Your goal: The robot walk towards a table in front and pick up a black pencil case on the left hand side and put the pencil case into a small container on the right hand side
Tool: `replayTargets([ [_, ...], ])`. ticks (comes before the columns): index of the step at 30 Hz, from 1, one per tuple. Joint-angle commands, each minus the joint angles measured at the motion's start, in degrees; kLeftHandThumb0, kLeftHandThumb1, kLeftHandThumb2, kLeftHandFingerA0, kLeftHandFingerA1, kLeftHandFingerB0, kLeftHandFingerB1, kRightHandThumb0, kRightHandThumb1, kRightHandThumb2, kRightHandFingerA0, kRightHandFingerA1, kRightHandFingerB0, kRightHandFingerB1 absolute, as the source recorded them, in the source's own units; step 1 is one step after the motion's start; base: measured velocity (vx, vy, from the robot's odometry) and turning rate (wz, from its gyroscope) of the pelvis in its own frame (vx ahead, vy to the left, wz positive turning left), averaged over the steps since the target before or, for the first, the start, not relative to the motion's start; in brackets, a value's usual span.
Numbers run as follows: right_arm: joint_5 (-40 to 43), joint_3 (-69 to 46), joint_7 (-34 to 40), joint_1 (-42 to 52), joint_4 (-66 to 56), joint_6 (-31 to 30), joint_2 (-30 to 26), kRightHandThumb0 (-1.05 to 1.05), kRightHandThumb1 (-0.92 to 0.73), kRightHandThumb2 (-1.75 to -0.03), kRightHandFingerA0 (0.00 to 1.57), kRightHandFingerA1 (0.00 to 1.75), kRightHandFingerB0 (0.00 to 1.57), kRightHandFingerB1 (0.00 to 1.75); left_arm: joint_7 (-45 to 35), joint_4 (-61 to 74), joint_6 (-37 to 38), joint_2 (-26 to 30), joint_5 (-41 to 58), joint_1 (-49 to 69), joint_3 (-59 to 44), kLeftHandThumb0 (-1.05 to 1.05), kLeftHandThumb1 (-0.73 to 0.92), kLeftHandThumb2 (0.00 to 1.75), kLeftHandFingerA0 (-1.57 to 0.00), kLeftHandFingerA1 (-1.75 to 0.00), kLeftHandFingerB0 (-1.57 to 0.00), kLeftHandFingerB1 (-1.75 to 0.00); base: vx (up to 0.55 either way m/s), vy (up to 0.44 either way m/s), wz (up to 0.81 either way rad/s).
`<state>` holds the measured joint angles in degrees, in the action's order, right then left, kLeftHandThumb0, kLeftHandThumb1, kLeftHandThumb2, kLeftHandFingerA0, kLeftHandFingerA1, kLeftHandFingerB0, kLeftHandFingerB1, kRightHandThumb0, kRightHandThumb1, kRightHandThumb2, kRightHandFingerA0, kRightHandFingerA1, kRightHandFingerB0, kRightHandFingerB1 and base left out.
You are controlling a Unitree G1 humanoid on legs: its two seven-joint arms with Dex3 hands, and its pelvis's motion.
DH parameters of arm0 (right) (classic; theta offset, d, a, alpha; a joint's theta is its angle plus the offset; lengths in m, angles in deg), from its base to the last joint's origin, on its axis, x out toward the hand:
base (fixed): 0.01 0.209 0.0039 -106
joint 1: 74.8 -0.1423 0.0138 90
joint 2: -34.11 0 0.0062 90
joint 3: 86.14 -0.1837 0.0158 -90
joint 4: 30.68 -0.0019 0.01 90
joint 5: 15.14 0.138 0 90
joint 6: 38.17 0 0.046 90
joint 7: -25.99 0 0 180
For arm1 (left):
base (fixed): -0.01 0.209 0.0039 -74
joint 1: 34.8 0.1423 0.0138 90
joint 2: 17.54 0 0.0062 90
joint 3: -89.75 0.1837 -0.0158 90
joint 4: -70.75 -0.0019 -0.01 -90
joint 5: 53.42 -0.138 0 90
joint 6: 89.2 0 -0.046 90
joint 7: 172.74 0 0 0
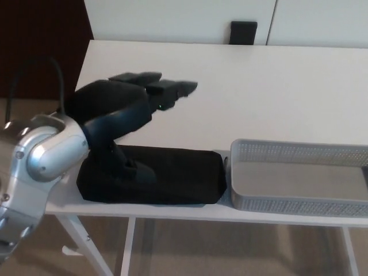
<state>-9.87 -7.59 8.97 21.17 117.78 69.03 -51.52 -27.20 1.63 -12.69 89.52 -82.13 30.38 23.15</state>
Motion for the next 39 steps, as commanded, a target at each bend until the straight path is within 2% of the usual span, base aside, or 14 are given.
replayTargets([
  [1,-0.6,-0.1,0.7,-0.1,0.0,0.2,-2.4,-0.42,-0.44,-0.71,0.53,0.55,0.4,0.49,-18.9,-2.0,-13.6,4.9,-11.1,-6.8,7.0,-0.65,0.4,0.77,0.0,-0.03,0.0,-0.02,0.0,0.0,0.0],
  [7,-0.7,-0.2,0.8,0.0,0.0,0.2,-2.3,-0.44,-0.43,-0.72,0.53,0.55,0.41,0.49,-22.3,-2.4,-15.8,5.2,-12.2,-10.8,8.9,-0.67,0.4,0.79,0.0,-0.04,0.0,0.0,0.0,0.0,0.0],
  [15,-1.4,0.3,1.3,0.3,-0.2,0.3,-2.3,-0.44,-0.43,-0.71,0.54,0.55,0.39,0.48,-22.6,-3.4,-18.6,3.5,-14.1,-13.3,10.0,-0.61,0.39,0.75,0.0,-0.03,0.0,0.0,0.0,0.0,0.0],
  [16,-1.7,0.5,1.6,0.9,-0.7,0.5,-2.3,-0.44,-0.43,-0.71,0.56,0.55,0.38,0.48,-21.8,-2.9,-19.2,2.6,-15.9,-12.5,10.8,-0.49,0.33,0.64,0.0,0.0,0.0,-0.02,0.0,0.0,0.0],
  [18,-1.7,0.6,1.7,0.9,-0.7,0.7,-2.3,-0.45,-0.43,-0.71,0.58,0.56,0.4,0.48,-21.8,-3.1,-19.5,2.1,-16.5,-12.2,11.3,-0.45,0.33,0.64,0.0,0.0,0.0,0.0,0.0,0.0,0.0],
  [24,-1.2,0.4,2.0,0.5,-0.7,0.4,-2.2,-0.43,-0.43,-0.7,0.59,0.56,0.41,0.49,-20.5,-5.4,-18.7,-0.2,-17.9,-10.9,12.5,-0.51,0.31,0.65,0.0,0.0,0.0,-0.02,0.0,0.0,0.0],
  [25,-0.9,0.3,1.3,0.6,-0.7,0.7,-2.2,-0.42,-0.43,-0.7,0.58,0.56,0.41,0.49,-20.4,-5.9,-18.6,-0.6,-18.5,-10.8,12.9,-0.53,0.39,0.72,0.0,-0.03,0.0,0.0,0.0,0.0,0.0],
  [26,-1.0,0.4,1.5,0.5,-0.4,0.9,-2.2,-0.44,-0.42,-0.7,0.61,0.56,0.41,0.49,-20.7,-6.5,-18.8,-1.1,-19.1,-11.0,13.4,-0.49,0.35,0.51,0.0,0.0,0.0,-0.01,0.0,0.0,0.0],
  [28,-1.0,0.4,1.6,0.4,-0.3,0.9,-2.2,-0.44,-0.42,-0.7,0.61,0.56,0.41,0.49,-21.1,-6.9,-18.8,-1.5,-19.7,-11.0,13.5,-0.49,0.35,0.51,0.0,0.0,0.0,-0.01,0.0,0.0,0.0],
  [29,-1.6,0.8,2.0,0.7,-0.6,1.0,-2.3,-0.44,-0.43,-0.71,0.61,0.56,0.41,0.48,-21.2,-7.6,-18.9,-2.1,-20.6,-10.8,14.4,-0.52,0.4,0.73,0.0,-0.03,0.0,0.0,0.0,0.0,0.0],
  [34,-1.5,1.0,1.9,0.7,-0.5,1.4,-2.4,-0.44,-0.43,-0.71,0.61,0.57,0.41,0.49,-21.7,-8.3,-18.8,-2.9,-21.7,-10.7,14.6,-0.53,0.4,0.73,0.0,-0.03,0.0,0.0,0.0,0.0,0.0],
  [35,-1.5,1.0,2.0,0.7,-0.4,1.3,-2.4,-0.45,-0.43,-0.7,0.6,0.56,0.4,0.48,-21.9,-9.2,-18.8,-3.3,-21.9,-10.5,15.0,-0.6,0.42,0.77,0.0,-0.03,0.0,0.0,0.0,0.0,0.0],
  [39,-1.6,1.0,2.2,0.6,-0.1,1.1,-2.4,-0.46,-0.42,-0.7,0.59,0.55,0.4,0.48,-22.1,-11.2,-18.4,-4.5,-22.5,-9.9,15.8,-0.62,0.4,0.81,0.0,-0.03,0.0,0.0,0.0,0.0,0.0],
])
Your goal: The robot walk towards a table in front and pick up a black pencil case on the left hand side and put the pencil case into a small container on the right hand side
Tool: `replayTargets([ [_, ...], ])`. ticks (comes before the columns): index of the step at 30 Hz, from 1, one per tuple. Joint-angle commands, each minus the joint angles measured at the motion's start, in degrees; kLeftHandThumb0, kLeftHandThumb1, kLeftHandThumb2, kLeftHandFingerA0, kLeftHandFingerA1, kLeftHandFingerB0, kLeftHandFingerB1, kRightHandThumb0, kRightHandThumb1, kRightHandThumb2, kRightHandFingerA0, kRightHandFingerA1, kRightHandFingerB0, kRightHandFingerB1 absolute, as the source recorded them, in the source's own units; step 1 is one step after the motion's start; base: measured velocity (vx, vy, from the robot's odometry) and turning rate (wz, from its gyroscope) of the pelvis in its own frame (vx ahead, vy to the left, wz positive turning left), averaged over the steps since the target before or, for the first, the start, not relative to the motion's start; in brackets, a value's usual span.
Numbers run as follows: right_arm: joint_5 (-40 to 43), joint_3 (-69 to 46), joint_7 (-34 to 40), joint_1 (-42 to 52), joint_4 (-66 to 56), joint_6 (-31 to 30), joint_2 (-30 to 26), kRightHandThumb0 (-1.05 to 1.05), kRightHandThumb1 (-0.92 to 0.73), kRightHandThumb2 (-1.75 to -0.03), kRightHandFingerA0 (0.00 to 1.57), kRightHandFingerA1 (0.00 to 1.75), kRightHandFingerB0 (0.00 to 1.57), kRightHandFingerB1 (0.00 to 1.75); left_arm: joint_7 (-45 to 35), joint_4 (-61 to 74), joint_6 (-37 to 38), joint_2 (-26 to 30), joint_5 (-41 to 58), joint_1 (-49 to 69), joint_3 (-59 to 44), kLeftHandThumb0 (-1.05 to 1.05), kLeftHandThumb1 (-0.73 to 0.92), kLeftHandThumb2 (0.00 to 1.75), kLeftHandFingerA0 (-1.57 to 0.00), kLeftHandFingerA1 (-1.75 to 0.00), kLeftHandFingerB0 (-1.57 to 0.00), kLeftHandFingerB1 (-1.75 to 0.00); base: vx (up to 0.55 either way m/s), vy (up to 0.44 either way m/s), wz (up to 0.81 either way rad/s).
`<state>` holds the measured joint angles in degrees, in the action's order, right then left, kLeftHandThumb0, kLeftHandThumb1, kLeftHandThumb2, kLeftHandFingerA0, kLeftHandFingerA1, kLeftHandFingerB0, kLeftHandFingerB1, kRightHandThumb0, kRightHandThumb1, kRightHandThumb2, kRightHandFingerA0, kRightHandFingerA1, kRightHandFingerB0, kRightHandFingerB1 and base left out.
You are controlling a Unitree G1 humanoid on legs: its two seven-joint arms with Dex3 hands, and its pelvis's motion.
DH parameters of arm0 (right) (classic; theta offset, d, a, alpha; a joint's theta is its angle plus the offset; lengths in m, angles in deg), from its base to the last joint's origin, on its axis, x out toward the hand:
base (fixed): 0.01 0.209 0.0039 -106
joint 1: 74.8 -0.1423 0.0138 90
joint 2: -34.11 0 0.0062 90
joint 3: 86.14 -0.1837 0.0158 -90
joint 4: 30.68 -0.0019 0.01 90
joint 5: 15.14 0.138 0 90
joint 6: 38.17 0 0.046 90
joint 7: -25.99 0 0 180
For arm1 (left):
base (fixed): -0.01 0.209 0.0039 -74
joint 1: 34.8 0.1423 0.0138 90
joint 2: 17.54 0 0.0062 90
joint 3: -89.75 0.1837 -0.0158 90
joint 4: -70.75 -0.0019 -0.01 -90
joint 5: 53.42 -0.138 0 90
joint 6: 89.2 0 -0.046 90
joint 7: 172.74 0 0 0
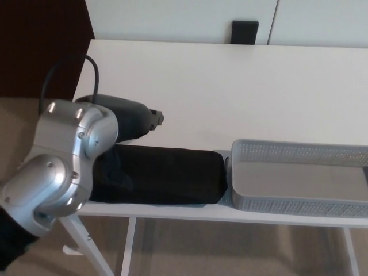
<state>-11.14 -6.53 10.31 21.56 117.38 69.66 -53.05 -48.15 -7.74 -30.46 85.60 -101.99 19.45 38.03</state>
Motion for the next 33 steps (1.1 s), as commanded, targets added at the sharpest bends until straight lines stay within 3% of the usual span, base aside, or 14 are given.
replayTargets([
  [1,-0.3,0.0,1.0,0.1,0.5,0.3,-0.9,-0.46,-0.42,-0.7,0.59,0.55,0.4,0.48,-1.2,-2.5,-0.4,-0.9,-2.8,1.4,1.3,-0.62,0.4,0.81,0.0,-0.03,0.0,0.0,0.0,0.0,0.0],
  [5,-0.8,0.3,1.3,-0.3,0.7,0.5,-1.0,-0.47,-0.42,-0.71,0.6,0.55,0.4,0.48,-1.0,-3.6,-0.5,-1.4,-3.6,1.6,1.5,-0.64,0.39,0.82,0.0,-0.03,0.0,-0.01,0.0,0.0,0.0],
  [6,-0.6,0.3,1.1,-0.3,0.5,0.4,-1.0,-0.46,-0.42,-0.71,0.59,0.55,0.39,0.48,-0.8,-4.2,-0.4,-1.6,-4.1,1.5,1.7,-0.84,0.35,0.61,0.0,0.0,0.0,0.0,0.0,0.0,0.0],
  [29,0.0,0.1,0.3,-0.9,0.0,0.5,-0.8,-0.44,-0.43,-0.7,0.59,0.56,0.41,0.48,4.1,-9.0,1.9,-2.6,-14.9,3.7,5.5,-0.9,0.42,0.61,0.0,0.0,0.0,0.0,0.0,0.0,0.0],
  [30,-0.1,0.2,0.9,-1.1,-0.4,-0.6,-0.7,-0.45,-0.43,-0.7,0.59,0.55,0.41,0.48,8.8,-9.5,3.5,-2.2,-17.0,5.0,6.5,-0.76,0.42,0.85,0.0,0.0,0.0,0.0,0.0,0.0,0.0],
  [31,-0.1,0.2,0.9,-1.1,-0.5,-0.6,-0.7,-0.44,-0.43,-0.71,0.59,0.55,0.41,0.48,12.4,-9.8,4.7,-2.0,-18.0,5.9,6.9,-0.72,0.38,0.83,0.0,-0.03,0.0,-0.06,0.0,0.0,0.0],
  [32,0.0,0.1,0.8,-1.2,-0.5,-0.7,-0.7,-0.44,-0.43,-0.7,0.58,0.55,0.42,0.48,15.6,-9.9,5.5,-1.9,-18.9,6.9,7.2,-0.82,0.42,0.61,0.0,-0.14,0.0,-0.1,0.0,0.0,0.0],
  [33,0.2,0.0,0.7,-1.3,-0.4,-0.9,-0.7,-0.44,-0.43,-0.7,0.58,0.55,0.42,0.48,18.6,-9.9,6.0,-1.8,-19.7,7.8,7.4,-0.82,0.42,0.61,0.0,-0.14,0.0,-0.1,0.0,0.0,0.0],
])
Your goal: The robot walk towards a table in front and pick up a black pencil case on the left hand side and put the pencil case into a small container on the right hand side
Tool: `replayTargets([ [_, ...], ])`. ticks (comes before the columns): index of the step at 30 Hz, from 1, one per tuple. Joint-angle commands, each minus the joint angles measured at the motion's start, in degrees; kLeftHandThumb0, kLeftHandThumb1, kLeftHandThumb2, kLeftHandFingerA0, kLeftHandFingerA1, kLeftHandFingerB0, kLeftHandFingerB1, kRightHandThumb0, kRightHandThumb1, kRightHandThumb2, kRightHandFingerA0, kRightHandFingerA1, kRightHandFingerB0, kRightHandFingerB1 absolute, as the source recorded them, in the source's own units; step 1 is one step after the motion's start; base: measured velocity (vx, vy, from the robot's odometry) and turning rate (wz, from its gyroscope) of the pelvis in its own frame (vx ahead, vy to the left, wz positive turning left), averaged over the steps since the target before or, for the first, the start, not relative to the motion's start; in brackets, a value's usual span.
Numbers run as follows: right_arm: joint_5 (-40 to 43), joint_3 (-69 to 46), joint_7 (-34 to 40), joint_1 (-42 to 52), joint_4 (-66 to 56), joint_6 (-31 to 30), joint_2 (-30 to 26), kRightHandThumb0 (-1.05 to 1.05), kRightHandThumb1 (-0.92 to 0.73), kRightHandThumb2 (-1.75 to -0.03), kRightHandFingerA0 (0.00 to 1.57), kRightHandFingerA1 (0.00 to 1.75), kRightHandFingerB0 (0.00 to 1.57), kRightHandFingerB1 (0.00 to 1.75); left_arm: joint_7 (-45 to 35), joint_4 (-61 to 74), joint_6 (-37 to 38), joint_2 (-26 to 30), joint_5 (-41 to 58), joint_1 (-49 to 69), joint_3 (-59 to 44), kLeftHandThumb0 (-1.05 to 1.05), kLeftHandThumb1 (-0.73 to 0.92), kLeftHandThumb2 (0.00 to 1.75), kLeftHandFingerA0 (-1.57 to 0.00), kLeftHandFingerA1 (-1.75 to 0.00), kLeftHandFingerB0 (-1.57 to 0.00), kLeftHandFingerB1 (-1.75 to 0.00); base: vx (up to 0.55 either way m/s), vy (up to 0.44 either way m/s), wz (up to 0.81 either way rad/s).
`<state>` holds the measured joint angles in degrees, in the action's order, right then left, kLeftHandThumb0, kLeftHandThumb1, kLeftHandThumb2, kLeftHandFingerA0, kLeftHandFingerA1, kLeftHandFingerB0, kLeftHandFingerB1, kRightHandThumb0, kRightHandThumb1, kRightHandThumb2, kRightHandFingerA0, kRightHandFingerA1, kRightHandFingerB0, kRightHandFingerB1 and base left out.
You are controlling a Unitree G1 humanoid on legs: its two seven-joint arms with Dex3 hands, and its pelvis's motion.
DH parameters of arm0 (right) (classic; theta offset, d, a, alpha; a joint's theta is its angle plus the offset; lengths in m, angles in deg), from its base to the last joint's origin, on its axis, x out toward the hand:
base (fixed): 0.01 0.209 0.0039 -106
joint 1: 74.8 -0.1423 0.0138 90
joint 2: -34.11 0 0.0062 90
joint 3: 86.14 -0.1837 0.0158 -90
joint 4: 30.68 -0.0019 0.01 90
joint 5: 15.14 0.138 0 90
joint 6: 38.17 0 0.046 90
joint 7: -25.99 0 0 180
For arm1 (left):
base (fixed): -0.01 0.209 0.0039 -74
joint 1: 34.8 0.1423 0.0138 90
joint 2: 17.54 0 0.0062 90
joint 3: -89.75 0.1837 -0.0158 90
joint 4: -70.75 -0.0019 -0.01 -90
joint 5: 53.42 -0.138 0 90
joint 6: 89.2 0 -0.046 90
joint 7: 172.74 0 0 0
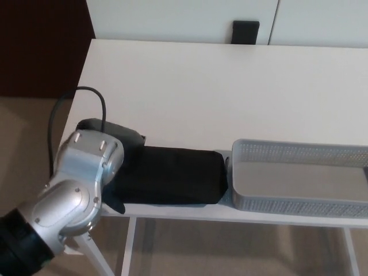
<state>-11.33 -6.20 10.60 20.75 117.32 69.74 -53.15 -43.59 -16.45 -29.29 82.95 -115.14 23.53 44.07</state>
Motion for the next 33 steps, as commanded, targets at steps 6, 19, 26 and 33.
replayTargets([
  [6,0.3,-0.3,0.6,-0.6,-0.2,-0.7,-0.6,-0.44,-0.43,-0.71,0.61,0.56,0.43,0.49,31.6,-4.2,8.6,0.9,-8.4,8.4,3.1,-0.64,0.45,0.55,-0.15,-0.29,-0.07,-0.22,0.0,0.0,0.0],
  [19,-1.2,1.0,1.3,-0.7,-0.8,-0.5,-1.2,-0.47,-0.43,-0.75,0.67,0.62,0.57,0.55,53.6,-8.0,20.3,-0.5,1.3,13.7,-2.8,-0.41,0.57,0.94,-1.0,-1.26,-0.65,-0.67,0.0,0.0,0.0],
  [26,-1.3,1.1,1.2,-1.1,-0.3,-0.3,-1.6,-0.49,-0.43,-0.76,0.67,0.63,0.56,0.56,49.6,-7.0,21.5,-2.3,6.2,14.2,-6.8,-0.45,0.87,0.65,-0.74,-1.52,-0.71,-0.78,0.0,0.0,0.0],
  [33,-1.6,1.4,1.2,-0.9,-0.4,0.0,-1.7,-0.5,-0.44,-0.77,0.67,0.61,0.55,0.55,48.9,-5.6,22.7,-3.0,7.9,15.2,-9.6,-0.36,0.83,0.65,-0.67,-1.64,-0.61,-1.0,0.0,0.0,0.0],
])
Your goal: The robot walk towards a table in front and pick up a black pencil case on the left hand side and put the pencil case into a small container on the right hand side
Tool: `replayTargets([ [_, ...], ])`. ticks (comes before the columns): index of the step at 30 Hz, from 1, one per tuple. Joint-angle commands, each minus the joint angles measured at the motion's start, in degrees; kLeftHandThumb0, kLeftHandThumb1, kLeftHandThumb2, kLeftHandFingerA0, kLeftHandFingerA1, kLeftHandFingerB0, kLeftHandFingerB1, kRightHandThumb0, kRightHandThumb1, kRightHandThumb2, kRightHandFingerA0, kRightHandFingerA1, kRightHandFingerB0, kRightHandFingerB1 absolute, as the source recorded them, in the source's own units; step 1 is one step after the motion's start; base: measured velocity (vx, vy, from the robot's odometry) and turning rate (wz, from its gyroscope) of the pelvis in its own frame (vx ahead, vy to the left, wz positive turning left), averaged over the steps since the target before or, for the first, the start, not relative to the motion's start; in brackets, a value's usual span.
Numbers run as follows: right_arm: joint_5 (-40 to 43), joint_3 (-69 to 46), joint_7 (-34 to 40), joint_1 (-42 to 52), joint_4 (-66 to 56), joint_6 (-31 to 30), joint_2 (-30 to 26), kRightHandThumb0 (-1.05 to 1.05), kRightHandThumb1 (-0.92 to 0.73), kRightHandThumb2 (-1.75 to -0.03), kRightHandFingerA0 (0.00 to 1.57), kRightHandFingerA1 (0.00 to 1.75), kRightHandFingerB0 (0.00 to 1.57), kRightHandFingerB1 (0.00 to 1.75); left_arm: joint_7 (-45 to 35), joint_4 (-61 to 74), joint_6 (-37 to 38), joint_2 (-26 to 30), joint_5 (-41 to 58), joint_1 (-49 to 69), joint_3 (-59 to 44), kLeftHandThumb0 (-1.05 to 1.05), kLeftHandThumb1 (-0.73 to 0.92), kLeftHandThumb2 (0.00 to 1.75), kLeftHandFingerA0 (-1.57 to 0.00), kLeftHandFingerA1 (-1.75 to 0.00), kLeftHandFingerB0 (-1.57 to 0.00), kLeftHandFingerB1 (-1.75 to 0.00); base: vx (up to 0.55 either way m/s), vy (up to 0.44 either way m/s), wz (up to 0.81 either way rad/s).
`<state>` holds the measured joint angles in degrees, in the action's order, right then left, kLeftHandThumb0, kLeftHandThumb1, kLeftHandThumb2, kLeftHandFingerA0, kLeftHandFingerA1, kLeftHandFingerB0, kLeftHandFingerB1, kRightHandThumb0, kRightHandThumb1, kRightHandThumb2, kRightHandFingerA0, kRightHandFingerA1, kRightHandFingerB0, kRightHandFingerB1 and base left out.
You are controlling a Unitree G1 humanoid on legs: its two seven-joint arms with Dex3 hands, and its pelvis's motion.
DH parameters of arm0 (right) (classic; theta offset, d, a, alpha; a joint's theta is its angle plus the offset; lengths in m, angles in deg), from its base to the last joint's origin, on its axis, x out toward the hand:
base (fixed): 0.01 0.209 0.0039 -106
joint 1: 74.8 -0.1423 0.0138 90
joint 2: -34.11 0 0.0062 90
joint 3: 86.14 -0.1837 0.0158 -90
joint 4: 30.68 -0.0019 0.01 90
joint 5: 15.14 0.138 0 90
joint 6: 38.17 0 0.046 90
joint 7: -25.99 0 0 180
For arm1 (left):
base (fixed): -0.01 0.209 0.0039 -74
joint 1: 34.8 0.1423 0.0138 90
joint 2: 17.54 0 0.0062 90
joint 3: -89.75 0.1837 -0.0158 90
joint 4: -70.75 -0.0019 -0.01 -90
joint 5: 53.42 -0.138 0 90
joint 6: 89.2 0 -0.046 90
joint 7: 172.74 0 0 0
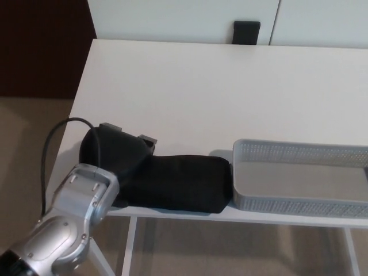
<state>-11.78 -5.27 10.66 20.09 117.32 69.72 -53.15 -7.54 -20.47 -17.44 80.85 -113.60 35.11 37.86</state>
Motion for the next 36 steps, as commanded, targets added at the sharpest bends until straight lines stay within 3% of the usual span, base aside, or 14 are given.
replayTargets([
  [1,-0.9,0.3,0.9,-0.2,-0.4,0.0,-1.6,-0.46,-0.53,-0.57,0.73,0.53,0.6,0.45,12.6,-1.3,11.2,-0.8,6.5,3.7,-3.7,-0.36,0.84,0.65,-0.65,-1.64,-0.59,-1.03,0.0,0.0,0.0],
  [6,-1.0,0.2,0.8,-0.2,0.1,0.4,-1.7,-0.47,-0.53,-0.57,0.72,0.52,0.61,0.45,10.4,-0.8,11.9,-0.7,6.5,2.8,-5.4,-0.35,0.83,0.65,-0.64,-1.61,-0.59,-0.99,0.0,0.0,0.0],
  [7,-1.0,0.3,0.6,-0.2,0.1,0.3,-1.8,-0.47,-0.53,-0.57,0.73,0.52,0.62,0.45,8.1,0.4,11.1,-0.1,6.4,2.5,-6.0,-0.34,0.82,0.65,-0.65,-1.59,-0.66,-0.77,0.0,0.0,0.0],
  [11,-0.7,0.1,0.3,-0.4,0.2,0.1,-1.5,-0.45,-0.54,-0.57,0.74,0.53,0.63,0.46,6.0,1.0,10.1,1.0,5.4,2.0,-7.6,-0.33,0.81,0.65,-0.65,-1.6,-0.66,-0.84,0.0,0.0,0.0],
  [12,-0.7,0.1,0.4,-0.5,0.4,0.2,-1.5,-0.47,-0.53,-0.57,0.75,0.54,0.65,0.46,5.4,1.0,9.9,1.4,5.9,1.6,-8.5,-0.33,0.8,0.66,-0.72,-1.58,-0.7,-0.68,0.0,0.0,0.0],
  [14,-0.9,0.2,0.8,-0.6,0.7,0.2,-1.5,-0.47,-0.53,-0.57,0.76,0.55,0.66,0.46,4.6,0.8,9.5,2.0,6.4,0.8,-10.2,-0.46,0.71,0.79,-0.8,-1.42,-0.68,-0.7,0.0,0.0,0.0],
  [15,-1.0,0.2,0.9,-0.6,0.7,0.3,-1.5,-0.47,-0.54,-0.57,0.77,0.54,0.67,0.46,4.7,0.5,9.5,2.3,6.5,0.5,-10.9,-0.32,0.8,0.66,-0.73,-1.62,-0.7,-0.74,0.0,0.0,0.0],
  [16,-1.0,0.2,0.9,-0.5,0.6,0.4,-1.5,-0.47,-0.54,-0.57,0.76,0.54,0.66,0.46,5.0,0.2,9.7,2.5,6.7,0.3,-11.5,-0.45,0.69,0.76,-0.85,-1.47,-0.67,-0.87,0.0,0.0,0.0],
  [17,-1.1,0.3,0.8,-0.5,0.6,0.4,-1.5,-0.47,-0.54,-0.57,0.76,0.54,0.65,0.46,5.1,-0.1,10.0,2.7,7.0,0.0,-12.3,-0.31,0.82,0.63,-0.7,-1.68,-0.63,-0.98,0.0,0.0,0.0],
  [19,-1.0,0.2,0.8,-0.5,0.7,0.3,-1.5,-0.47,-0.55,-0.57,0.76,0.55,0.67,0.46,4.9,-0.4,10.5,3.3,7.4,-0.5,-13.3,-0.31,0.81,0.63,-0.72,-1.7,-0.6,-1.09,0.0,0.0,0.0],
  [26,0.2,-0.6,-0.1,-0.6,-0.1,-0.5,-1.2,-0.46,-0.54,-0.57,0.75,0.55,0.69,0.47,2.3,-0.7,10.3,6.3,7.4,-3.4,-16.0,-0.29,0.78,0.65,-0.77,-1.61,-0.7,-0.71,0.0,0.0,0.0],
  [31,-0.2,-0.6,0.1,-0.5,0.3,0.3,-1.4,-0.47,-0.54,-0.57,0.76,0.53,0.7,0.47,1.6,-0.6,9.8,6.8,7.4,-5.2,-17.0,-0.31,0.79,0.64,-0.72,-1.67,-0.71,-0.81,0.0,0.0,0.0],
  [32,-0.3,-0.6,0.1,-0.5,0.4,0.5,-1.4,-0.47,-0.55,-0.57,0.76,0.53,0.69,0.47,0.8,0.0,9.6,6.7,7.2,-5.6,-17.0,-0.45,0.69,0.77,-0.87,-1.47,-0.69,-0.76,0.0,0.0,0.0],
  [36,-0.5,-0.4,0.0,-0.4,0.2,0.8,-1.5,-0.47,-0.55,-0.57,0.76,0.55,0.68,0.47,-1.8,3.9,8.2,3.7,6.4,-8.2,-16.0,-0.32,0.78,0.66,-0.76,-1.61,-0.71,-0.7,0.0,0.0,0.0],
])
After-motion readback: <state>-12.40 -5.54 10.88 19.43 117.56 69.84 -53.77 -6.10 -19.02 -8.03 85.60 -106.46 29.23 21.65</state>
